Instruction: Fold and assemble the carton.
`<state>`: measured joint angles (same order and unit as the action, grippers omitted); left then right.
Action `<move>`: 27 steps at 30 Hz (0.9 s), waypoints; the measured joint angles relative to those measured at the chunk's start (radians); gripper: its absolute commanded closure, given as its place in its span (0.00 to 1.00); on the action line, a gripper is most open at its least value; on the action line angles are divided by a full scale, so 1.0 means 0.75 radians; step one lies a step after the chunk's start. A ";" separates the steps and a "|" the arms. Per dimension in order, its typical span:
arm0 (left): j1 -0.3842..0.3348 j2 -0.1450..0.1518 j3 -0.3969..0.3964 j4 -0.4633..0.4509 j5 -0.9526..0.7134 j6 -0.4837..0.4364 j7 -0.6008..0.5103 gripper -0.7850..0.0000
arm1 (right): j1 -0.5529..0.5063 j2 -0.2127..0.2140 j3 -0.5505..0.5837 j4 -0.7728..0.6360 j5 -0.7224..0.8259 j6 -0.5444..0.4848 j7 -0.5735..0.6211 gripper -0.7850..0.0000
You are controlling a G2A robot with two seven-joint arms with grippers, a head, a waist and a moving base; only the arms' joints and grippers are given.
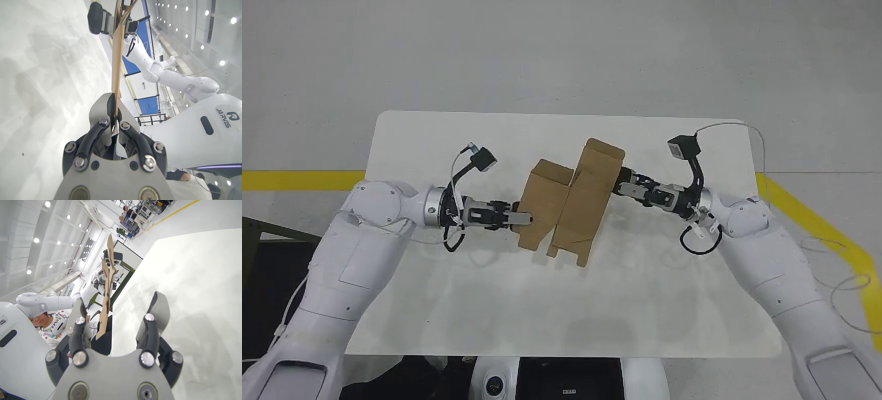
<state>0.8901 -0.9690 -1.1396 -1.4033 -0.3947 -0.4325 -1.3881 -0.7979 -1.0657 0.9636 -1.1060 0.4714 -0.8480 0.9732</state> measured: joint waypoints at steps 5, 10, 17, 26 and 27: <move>-0.047 0.029 0.065 -0.042 0.000 0.052 -0.053 1.00 | -0.040 0.049 0.063 -0.058 0.005 0.077 0.075 0.00; -0.109 0.069 0.144 -0.071 -0.066 0.101 -0.102 1.00 | -0.093 0.096 0.105 -0.132 0.028 0.148 0.146 0.00; -0.187 0.132 0.277 -0.105 -0.073 0.092 -0.093 1.00 | -0.141 0.139 0.103 -0.235 0.066 0.190 0.189 0.00; -0.289 0.204 0.476 -0.092 -0.118 0.032 -0.033 1.00 | -0.137 0.163 0.011 -0.310 0.133 0.214 0.213 0.24; -0.304 0.212 0.500 -0.091 -0.126 0.022 -0.023 1.00 | -0.133 0.165 -0.003 -0.309 0.141 0.213 0.212 0.28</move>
<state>0.6620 -0.8099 -0.7644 -1.4715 -0.4894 -0.4159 -1.4054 -0.8975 -0.9420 0.9615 -1.3378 0.5774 -0.6880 1.1322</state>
